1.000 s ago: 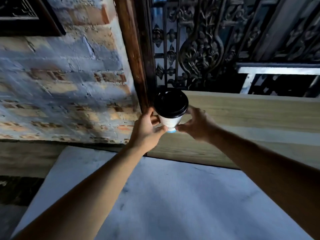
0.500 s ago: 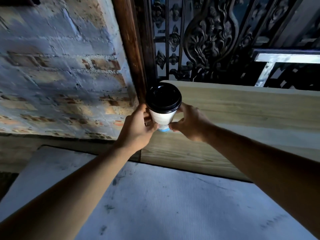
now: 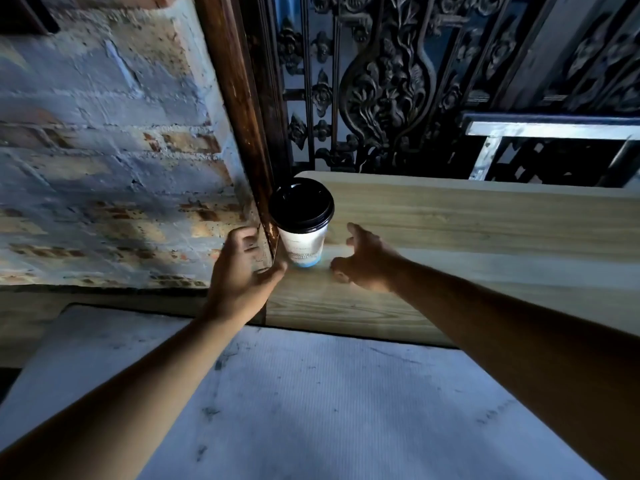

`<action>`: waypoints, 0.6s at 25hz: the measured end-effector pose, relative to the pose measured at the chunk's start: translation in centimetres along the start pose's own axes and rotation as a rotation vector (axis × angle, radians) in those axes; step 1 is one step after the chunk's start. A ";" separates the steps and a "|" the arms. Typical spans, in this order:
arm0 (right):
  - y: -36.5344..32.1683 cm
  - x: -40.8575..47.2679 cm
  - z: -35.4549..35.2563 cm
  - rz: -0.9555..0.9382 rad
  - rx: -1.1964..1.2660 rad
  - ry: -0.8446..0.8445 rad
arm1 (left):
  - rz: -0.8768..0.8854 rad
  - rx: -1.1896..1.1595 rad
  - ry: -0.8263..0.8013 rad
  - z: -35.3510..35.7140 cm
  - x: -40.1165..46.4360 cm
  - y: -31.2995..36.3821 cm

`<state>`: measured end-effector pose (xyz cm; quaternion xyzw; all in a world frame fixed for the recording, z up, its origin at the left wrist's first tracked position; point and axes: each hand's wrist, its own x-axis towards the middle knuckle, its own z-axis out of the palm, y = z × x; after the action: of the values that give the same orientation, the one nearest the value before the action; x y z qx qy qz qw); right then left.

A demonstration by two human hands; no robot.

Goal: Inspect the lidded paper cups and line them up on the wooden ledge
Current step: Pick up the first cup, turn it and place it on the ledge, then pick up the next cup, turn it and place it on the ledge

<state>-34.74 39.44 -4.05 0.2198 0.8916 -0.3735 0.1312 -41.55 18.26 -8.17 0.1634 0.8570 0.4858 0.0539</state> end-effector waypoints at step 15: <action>-0.8 -31.9 0.6 0.006 -0.048 0.152 | 0.117 0.117 -0.507 -8.6 -23.4 13.1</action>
<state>-7.36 29.17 8.71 0.2471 0.9070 -0.3339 0.0694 -18.75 9.69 5.93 0.3319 0.8319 0.3810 0.2292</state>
